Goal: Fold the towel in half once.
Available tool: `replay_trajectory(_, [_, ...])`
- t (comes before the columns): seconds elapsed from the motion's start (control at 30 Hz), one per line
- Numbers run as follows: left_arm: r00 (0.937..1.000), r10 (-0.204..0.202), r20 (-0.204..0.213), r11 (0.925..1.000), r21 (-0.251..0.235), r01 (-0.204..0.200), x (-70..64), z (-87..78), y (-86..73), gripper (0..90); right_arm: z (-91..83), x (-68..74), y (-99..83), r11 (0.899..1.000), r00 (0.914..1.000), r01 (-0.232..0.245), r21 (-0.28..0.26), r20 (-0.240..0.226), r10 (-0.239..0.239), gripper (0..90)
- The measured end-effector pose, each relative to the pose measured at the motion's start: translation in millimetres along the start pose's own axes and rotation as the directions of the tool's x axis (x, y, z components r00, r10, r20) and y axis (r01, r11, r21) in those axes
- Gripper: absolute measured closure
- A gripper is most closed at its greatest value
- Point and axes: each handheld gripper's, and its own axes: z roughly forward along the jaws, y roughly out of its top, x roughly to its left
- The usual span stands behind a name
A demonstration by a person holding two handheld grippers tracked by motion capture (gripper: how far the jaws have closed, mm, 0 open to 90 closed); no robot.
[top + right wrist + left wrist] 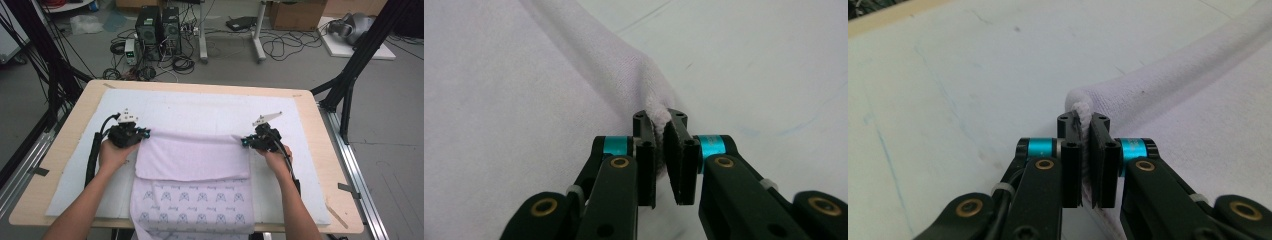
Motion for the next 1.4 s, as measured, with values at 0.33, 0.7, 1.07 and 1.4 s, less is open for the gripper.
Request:
replay_trajectory(0.33, [0.9963, 0.017, -0.085, 0.9974, -0.069, -0.023, 21.2, -4.7, 74.0, 81.5, -29.6, -33.5, 62.3, 0.997, 0.9958, 0.004, -0.083, 0.092, 0.004, 76.6])
replay_trajectory(0.7, [0.9999, 0.006, 0.01, 0.9999, 0.009, -0.006, 12.6, -5.4, 3.9, 52.9, -18.8, -9.2, 18.6, 0.998, 0.9992, -0.009, -0.064, 0.037, 0.012, 55.2])
replay_trajectory(1.07, [0.9856, 0.072, 0.153, 0.9965, 0.031, -0.078, -14.0, -18.3, -44.2, 64.1, -7.0, 34.3, -14.3, 0.997, 0.9964, 0.057, 0.044, -0.065, -0.054, 56.1])
replay_trajectory(1.4, [0.9856, 0.07, 0.154, 0.9975, -0.013, -0.069, -12.3, -30.0, -47.5, 61.3, -12.6, 43.5, -34.5, 0.996, 0.9957, 0.085, -0.006, -0.036, -0.085, 57.0])
